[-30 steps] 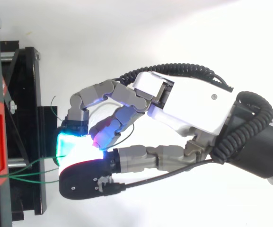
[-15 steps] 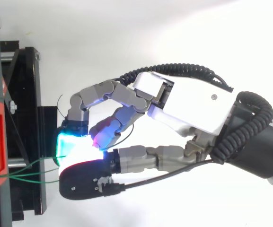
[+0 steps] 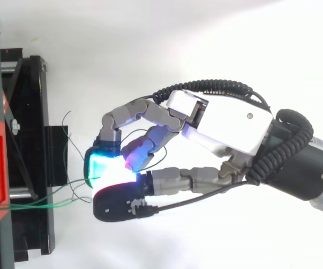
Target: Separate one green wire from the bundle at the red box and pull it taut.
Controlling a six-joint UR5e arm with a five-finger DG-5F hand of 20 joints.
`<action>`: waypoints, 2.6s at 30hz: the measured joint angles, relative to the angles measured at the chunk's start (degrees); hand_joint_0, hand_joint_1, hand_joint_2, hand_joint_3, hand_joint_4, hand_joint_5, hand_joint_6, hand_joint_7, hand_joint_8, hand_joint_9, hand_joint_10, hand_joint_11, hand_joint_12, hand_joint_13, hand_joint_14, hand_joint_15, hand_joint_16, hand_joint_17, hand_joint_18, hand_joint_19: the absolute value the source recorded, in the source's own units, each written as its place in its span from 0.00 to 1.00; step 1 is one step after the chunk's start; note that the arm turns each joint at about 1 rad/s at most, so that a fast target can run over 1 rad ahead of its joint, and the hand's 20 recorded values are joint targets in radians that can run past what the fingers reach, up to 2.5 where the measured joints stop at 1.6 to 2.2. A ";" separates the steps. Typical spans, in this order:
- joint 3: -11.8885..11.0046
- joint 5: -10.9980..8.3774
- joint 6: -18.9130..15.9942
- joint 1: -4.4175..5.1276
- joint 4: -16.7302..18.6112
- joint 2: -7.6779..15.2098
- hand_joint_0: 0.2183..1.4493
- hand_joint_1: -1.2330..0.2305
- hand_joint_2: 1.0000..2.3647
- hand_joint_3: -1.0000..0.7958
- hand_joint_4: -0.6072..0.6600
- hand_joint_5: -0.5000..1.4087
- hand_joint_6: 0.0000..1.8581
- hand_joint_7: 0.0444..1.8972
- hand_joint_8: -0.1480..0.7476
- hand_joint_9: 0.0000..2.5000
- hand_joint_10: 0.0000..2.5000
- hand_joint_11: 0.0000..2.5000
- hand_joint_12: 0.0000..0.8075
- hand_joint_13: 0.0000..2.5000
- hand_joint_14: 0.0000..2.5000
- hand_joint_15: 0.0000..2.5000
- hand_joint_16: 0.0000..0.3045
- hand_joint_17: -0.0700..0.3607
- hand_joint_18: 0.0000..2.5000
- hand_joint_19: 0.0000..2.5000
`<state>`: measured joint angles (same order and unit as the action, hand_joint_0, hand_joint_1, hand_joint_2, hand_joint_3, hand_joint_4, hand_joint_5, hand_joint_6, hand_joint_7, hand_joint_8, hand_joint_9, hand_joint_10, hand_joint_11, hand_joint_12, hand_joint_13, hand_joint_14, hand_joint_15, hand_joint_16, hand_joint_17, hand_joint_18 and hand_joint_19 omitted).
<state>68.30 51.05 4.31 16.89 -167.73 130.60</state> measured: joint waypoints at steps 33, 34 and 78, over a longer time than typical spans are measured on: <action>1.39 0.18 0.35 -0.04 3.85 0.00 0.36 0.29 0.01 0.47 0.38 0.20 0.50 0.58 0.44 0.46 0.01 0.22 0.39 0.33 0.01 0.15 0.16 0.41 0.29 0.23; 1.39 0.18 0.35 -0.03 3.84 0.00 0.36 0.29 0.01 0.47 0.38 0.20 0.50 0.58 0.44 0.46 0.01 0.23 0.39 0.33 0.01 0.15 0.16 0.41 0.29 0.23; 1.46 0.19 0.35 0.00 3.79 0.00 0.35 0.28 0.01 0.47 0.39 0.20 0.49 0.59 0.44 0.46 0.01 0.22 0.38 0.33 0.01 0.15 0.16 0.41 0.29 0.23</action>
<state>69.76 51.24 4.66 16.90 -163.94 130.60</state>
